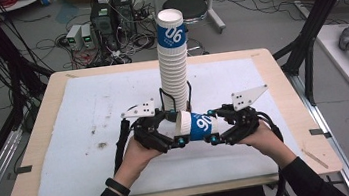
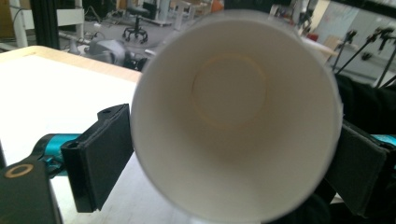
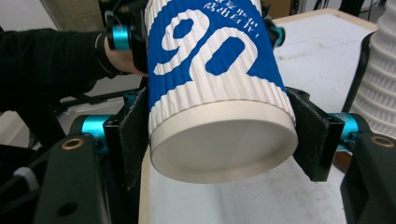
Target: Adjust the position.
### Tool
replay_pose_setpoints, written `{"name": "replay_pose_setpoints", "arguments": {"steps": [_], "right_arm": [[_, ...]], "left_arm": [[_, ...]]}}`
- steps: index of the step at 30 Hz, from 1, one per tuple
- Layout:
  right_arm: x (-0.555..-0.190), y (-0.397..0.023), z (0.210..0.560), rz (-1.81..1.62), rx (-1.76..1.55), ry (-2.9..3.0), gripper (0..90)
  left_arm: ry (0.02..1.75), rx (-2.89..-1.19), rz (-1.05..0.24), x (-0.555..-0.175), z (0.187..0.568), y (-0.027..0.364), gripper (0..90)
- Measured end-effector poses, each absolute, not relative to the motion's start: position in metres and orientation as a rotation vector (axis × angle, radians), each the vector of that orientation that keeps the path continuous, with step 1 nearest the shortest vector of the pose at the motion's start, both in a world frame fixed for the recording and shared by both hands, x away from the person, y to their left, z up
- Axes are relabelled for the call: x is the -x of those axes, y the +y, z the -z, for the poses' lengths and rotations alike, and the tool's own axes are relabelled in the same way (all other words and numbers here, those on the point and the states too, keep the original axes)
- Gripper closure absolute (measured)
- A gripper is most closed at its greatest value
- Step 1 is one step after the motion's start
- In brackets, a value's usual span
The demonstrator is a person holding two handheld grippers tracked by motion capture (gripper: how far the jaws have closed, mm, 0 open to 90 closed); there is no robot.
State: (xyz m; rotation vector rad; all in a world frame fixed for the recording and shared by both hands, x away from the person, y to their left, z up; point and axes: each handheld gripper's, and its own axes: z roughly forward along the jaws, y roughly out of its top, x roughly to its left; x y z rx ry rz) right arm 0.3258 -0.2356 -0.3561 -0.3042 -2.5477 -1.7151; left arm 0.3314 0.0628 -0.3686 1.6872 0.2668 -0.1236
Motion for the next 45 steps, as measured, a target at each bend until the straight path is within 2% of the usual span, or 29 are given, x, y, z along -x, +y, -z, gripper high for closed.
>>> {"name": "replay_pose_setpoints", "arguments": {"steps": [2,6,13,15,16,20,25,28,31,34,37,39,45], "right_arm": [[-0.326,-0.234,0.358,1.706,0.303,-2.555,29.8],[-0.325,-0.233,0.358,1.709,0.297,-2.552,30.3],[-0.326,-0.231,0.361,1.658,0.292,-2.573,28.7],[-0.325,-0.229,0.361,1.618,0.299,-2.634,21.6],[-0.324,-0.228,0.360,1.590,0.295,-2.660,21.1],[-0.320,-0.222,0.356,1.496,0.222,-2.754,20.9],[-0.315,-0.211,0.362,1.349,0.174,-2.880,20.9],[-0.314,-0.204,0.368,1.281,0.152,-2.942,21.6],[-0.313,-0.202,0.370,1.280,0.141,-2.949,29.1],[-0.315,-0.204,0.369,1.305,0.145,-2.923,30.0],[-0.316,-0.208,0.367,1.364,0.146,-2.891,30.0],[-0.317,-0.210,0.366,1.403,0.161,-2.854,30.1],[-0.322,-0.222,0.363,1.584,0.233,-2.707,30.1]], "left_arm": [[0.253,-1.685,0.120,-0.331,0.368,0.064,16.6],[0.245,-1.700,0.112,-0.331,0.366,0.066,19.0],[0.219,-1.796,0.073,-0.329,0.359,0.064,19.8],[0.203,-1.871,0.042,-0.328,0.356,0.061,19.8],[0.198,-1.898,0.036,-0.327,0.356,0.059,19.8],[0.170,-2.016,-0.018,-0.324,0.352,0.052,20.0],[0.147,-2.064,-0.025,-0.321,0.350,0.047,20.2],[0.145,-2.061,-0.025,-0.320,0.350,0.046,20.2],[0.144,-2.059,-0.020,-0.320,0.350,0.046,20.1],[0.150,-2.027,-0.018,-0.320,0.348,0.047,18.4],[0.152,-1.959,-0.039,-0.318,0.348,0.048,15.5],[0.185,-1.905,-0.065,-0.317,0.349,0.049,10.2],[0.246,-1.738,0.027,-0.322,0.354,0.054,7.7]]}}
